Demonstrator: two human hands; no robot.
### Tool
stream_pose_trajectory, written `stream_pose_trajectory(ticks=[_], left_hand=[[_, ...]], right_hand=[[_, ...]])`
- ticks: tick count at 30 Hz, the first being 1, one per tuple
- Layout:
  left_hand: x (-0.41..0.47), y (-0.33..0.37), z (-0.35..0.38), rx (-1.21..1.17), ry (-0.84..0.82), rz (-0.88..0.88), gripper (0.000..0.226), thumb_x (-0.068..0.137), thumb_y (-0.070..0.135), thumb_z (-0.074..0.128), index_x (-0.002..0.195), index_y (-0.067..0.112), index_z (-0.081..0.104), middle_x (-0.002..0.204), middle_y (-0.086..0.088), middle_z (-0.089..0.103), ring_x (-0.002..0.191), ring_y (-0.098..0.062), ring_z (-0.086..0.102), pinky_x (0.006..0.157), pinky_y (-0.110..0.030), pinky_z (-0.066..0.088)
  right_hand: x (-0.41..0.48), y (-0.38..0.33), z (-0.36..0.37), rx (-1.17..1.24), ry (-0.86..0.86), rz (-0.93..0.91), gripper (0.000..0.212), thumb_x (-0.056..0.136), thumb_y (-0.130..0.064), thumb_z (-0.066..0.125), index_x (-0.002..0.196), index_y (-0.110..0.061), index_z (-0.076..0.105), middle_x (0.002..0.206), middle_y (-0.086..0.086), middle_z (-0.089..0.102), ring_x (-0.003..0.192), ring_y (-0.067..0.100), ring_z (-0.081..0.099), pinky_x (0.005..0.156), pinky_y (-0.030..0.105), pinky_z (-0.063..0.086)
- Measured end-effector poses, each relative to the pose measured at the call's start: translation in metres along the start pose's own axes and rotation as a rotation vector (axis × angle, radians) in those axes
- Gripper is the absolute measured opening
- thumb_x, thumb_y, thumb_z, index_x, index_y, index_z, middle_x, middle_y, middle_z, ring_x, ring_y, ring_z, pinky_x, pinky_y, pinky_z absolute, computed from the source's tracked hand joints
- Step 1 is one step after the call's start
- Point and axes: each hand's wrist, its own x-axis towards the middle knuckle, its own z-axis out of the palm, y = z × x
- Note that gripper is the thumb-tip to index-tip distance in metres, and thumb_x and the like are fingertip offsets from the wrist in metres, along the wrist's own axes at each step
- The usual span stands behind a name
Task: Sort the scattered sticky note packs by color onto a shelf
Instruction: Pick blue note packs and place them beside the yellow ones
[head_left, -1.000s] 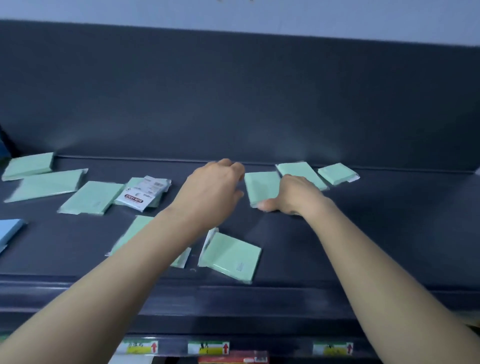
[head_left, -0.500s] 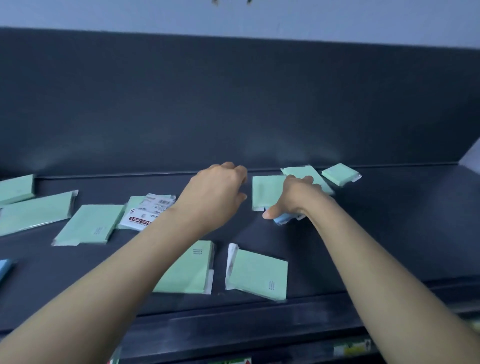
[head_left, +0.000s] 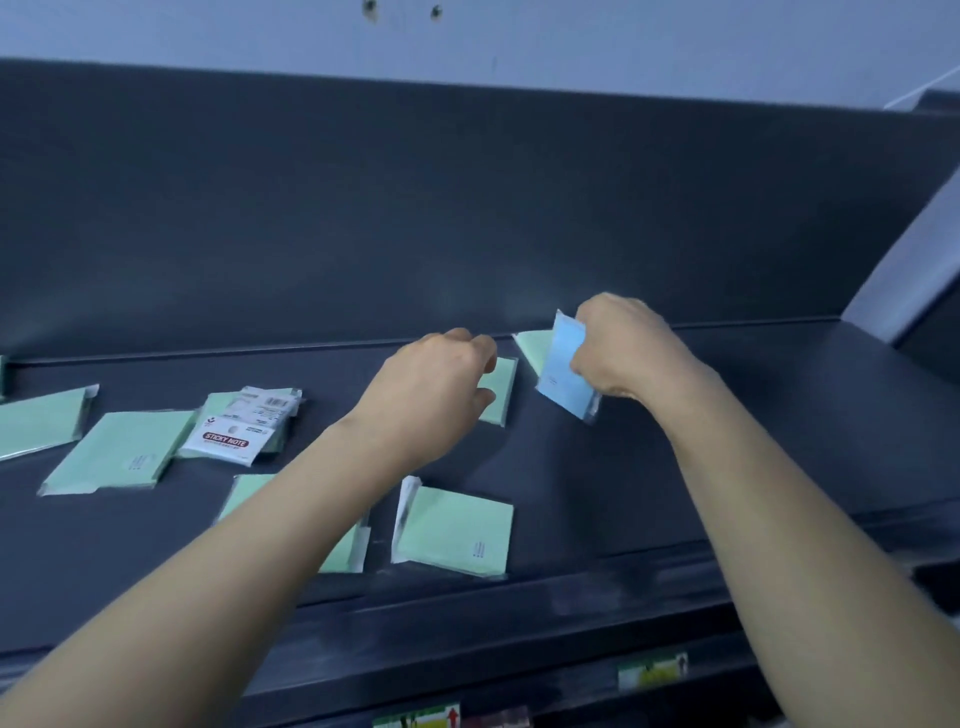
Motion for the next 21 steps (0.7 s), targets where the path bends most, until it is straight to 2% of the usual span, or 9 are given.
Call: stream_pose_trajectory(ticks=[3, 5, 7, 10, 12, 14, 17, 21], left_hand=[[-0.006, 0.005, -0.002, 0.013, 0.028, -0.037, 0.024, 0.093, 0.025, 0.051, 0.115, 0.016, 0.052, 0.11, -0.001, 0.055, 0.094, -0.022, 0.052, 0.07, -0.032, 0.041], [-0.015, 0.003, -0.006, 0.026, 0.054, -0.091, 0.022, 0.092, 0.024, 0.051, 0.112, 0.015, 0.052, 0.106, -0.001, 0.054, 0.087, -0.021, 0.048, 0.068, -0.031, 0.038], [-0.031, -0.005, -0.012, 0.039, 0.074, -0.162, 0.019, 0.092, 0.023, 0.051, 0.109, 0.014, 0.053, 0.104, -0.003, 0.055, 0.089, -0.023, 0.051, 0.071, -0.034, 0.042], [-0.063, -0.024, -0.022, 0.054, 0.082, -0.305, 0.019, 0.091, 0.023, 0.052, 0.107, 0.013, 0.054, 0.106, -0.004, 0.056, 0.096, -0.027, 0.053, 0.078, -0.036, 0.044], [-0.087, -0.038, -0.029, 0.07, 0.089, -0.417, 0.02, 0.09, 0.023, 0.053, 0.108, 0.014, 0.054, 0.107, -0.004, 0.057, 0.096, -0.026, 0.053, 0.08, -0.039, 0.045], [-0.11, -0.053, -0.035, 0.095, 0.095, -0.509, 0.02, 0.091, 0.023, 0.052, 0.109, 0.014, 0.055, 0.108, -0.004, 0.057, 0.096, -0.027, 0.053, 0.081, -0.039, 0.046], [-0.144, -0.082, -0.046, 0.135, 0.103, -0.632, 0.02, 0.09, 0.023, 0.052, 0.108, 0.014, 0.055, 0.107, -0.003, 0.057, 0.097, -0.028, 0.054, 0.08, -0.039, 0.046], [-0.187, -0.142, -0.066, 0.201, 0.085, -0.83, 0.025, 0.088, 0.023, 0.056, 0.11, 0.011, 0.056, 0.11, -0.008, 0.057, 0.103, -0.03, 0.053, 0.081, -0.036, 0.044]], right_hand=[[0.002, -0.002, 0.0, 0.126, 0.032, -0.114, 0.006, 0.081, 0.002, 0.051, 0.084, -0.002, 0.052, 0.09, 0.013, 0.059, 0.07, 0.026, 0.046, 0.053, 0.029, 0.033], [0.002, -0.011, 0.004, 0.203, 0.01, -0.196, 0.007, 0.081, 0.002, 0.05, 0.084, -0.004, 0.049, 0.091, 0.012, 0.057, 0.069, 0.024, 0.042, 0.054, 0.029, 0.032], [0.0, -0.026, 0.009, 0.276, -0.02, -0.293, 0.01, 0.082, 0.0, 0.046, 0.09, -0.006, 0.047, 0.092, 0.006, 0.052, 0.069, 0.023, 0.042, 0.051, 0.029, 0.032], [-0.007, -0.058, 0.019, 0.389, -0.107, -0.46, 0.04, 0.083, -0.001, 0.043, 0.117, -0.023, 0.043, 0.104, 0.001, 0.051, 0.081, 0.023, 0.053, 0.059, 0.033, 0.045], [-0.016, -0.086, 0.024, 0.432, -0.154, -0.584, 0.06, 0.084, 0.0, 0.041, 0.131, -0.037, 0.036, 0.109, 0.0, 0.049, 0.087, 0.024, 0.053, 0.062, 0.034, 0.046], [-0.026, -0.114, 0.029, 0.465, -0.184, -0.672, 0.062, 0.084, 0.002, 0.041, 0.131, -0.04, 0.037, 0.11, 0.003, 0.049, 0.089, 0.025, 0.052, 0.063, 0.034, 0.048], [-0.039, -0.152, 0.039, 0.492, -0.202, -0.763, 0.054, 0.083, 0.003, 0.042, 0.122, -0.034, 0.042, 0.111, 0.003, 0.051, 0.092, 0.025, 0.051, 0.065, 0.033, 0.048], [-0.052, -0.199, 0.05, 0.494, -0.195, -0.799, 0.045, 0.082, 0.003, 0.042, 0.111, -0.031, 0.041, 0.105, 0.005, 0.053, 0.088, 0.027, 0.054, 0.064, 0.04, 0.051]])
